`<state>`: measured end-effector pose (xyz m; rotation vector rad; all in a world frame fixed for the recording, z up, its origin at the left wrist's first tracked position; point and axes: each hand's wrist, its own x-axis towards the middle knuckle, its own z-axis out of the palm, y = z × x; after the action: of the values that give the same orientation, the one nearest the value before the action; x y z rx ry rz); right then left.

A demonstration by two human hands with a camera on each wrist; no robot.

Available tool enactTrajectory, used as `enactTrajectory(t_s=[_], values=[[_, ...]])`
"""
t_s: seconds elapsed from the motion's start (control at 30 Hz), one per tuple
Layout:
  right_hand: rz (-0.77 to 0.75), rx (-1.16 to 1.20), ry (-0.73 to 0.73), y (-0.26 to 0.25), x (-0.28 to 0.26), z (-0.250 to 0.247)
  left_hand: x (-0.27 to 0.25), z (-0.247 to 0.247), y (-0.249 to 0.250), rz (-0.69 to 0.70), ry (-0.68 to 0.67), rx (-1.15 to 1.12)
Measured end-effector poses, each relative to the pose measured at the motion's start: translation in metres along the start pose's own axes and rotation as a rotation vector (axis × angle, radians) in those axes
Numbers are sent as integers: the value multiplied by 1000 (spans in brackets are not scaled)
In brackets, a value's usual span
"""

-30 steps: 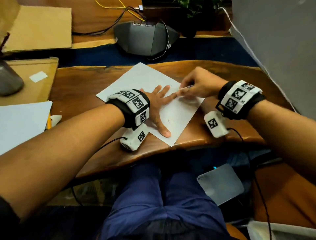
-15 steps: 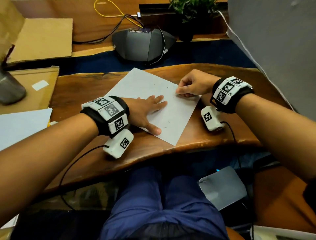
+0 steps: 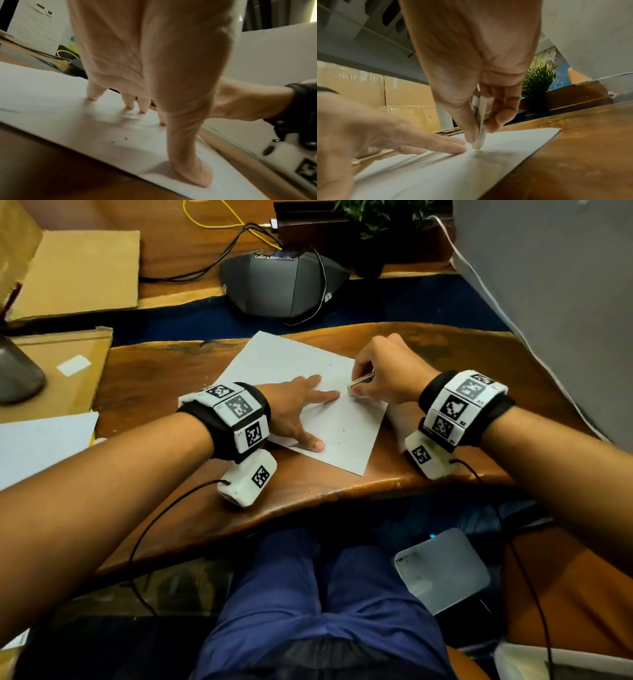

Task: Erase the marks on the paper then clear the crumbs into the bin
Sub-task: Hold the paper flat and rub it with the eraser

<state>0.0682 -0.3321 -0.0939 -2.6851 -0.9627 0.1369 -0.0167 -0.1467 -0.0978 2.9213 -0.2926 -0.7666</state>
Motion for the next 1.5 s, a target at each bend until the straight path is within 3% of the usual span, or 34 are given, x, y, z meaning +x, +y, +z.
enactTrajectory(t_s=[0.1,0.27,0.43,0.6,0.8,0.97,1.17,1.33,1.5], values=[[29,-23,31,-6,-3,6,-1,-1,6,-33,-16,36],[-138,39,-122,-33,-30,13,1,-1,3,-38,-79,52],[29,29,-44,-10,-7,0,1,0,4,-42,-81,53],[-204,-5,-218,-55,-44,12,-2,-2,5,-13,-79,52],[-19,-8,-71,-28,-10,0,4,0,5,-61,-84,98],[-199,-6,-270,-66,-49,13,7,-1,3,-35,-92,102],[15,-25,-55,-31,-12,1,10,-1,2,-79,-117,131],[-167,10,-289,-62,-43,8,12,-4,5,-67,-150,145],[22,18,-96,-25,-9,-2,14,-7,9,-112,-173,203]])
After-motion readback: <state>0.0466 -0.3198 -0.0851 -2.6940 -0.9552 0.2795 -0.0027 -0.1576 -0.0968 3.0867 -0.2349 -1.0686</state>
